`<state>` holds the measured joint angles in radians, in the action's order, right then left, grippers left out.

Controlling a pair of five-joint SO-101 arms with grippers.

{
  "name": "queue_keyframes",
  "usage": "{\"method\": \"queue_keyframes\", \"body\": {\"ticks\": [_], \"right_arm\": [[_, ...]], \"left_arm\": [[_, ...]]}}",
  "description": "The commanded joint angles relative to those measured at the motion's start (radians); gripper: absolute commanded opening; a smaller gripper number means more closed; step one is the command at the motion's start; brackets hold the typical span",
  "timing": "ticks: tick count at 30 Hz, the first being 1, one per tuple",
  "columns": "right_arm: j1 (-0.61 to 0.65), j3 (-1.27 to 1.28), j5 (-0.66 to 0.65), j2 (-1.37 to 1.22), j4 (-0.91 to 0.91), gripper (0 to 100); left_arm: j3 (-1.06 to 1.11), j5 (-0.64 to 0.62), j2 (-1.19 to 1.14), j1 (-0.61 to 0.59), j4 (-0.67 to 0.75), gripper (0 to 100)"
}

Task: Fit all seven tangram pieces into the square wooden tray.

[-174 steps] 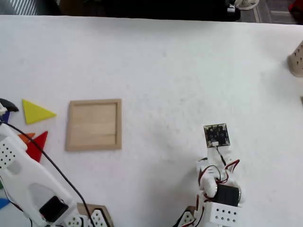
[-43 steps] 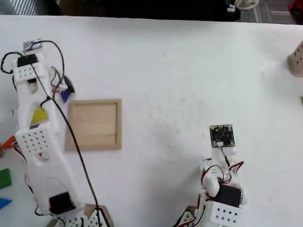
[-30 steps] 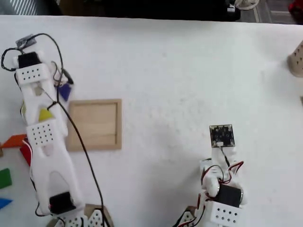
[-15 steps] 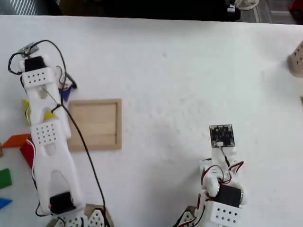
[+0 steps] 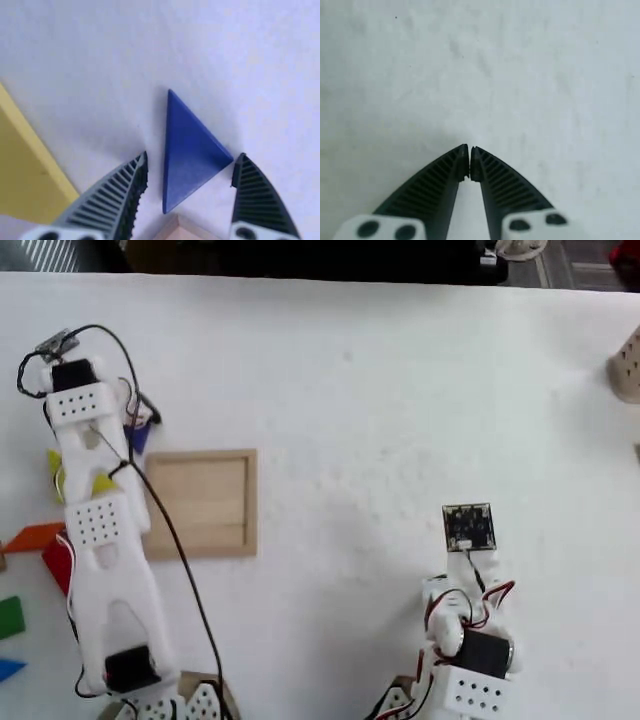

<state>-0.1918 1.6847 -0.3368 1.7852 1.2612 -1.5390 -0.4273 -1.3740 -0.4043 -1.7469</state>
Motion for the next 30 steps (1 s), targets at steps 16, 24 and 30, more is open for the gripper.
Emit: {"method": "queue_keyframes", "body": {"ticks": [16, 24, 30], "right_arm": [[-0.004, 0.006, -0.009, 0.012, 0.005, 1.7], [-0.004, 0.006, -0.009, 0.012, 0.005, 1.7], [-0.005, 0.006, -0.009, 0.012, 0.005, 1.7]], "left_arm": [[-0.054, -0.006, 0.015, 0.002, 0.034, 9], [-0.095, -0.006, 0.042, 0.002, -0.014, 9], [-0.106, 0.043, 0.209, -0.018, -0.043, 9]]}}
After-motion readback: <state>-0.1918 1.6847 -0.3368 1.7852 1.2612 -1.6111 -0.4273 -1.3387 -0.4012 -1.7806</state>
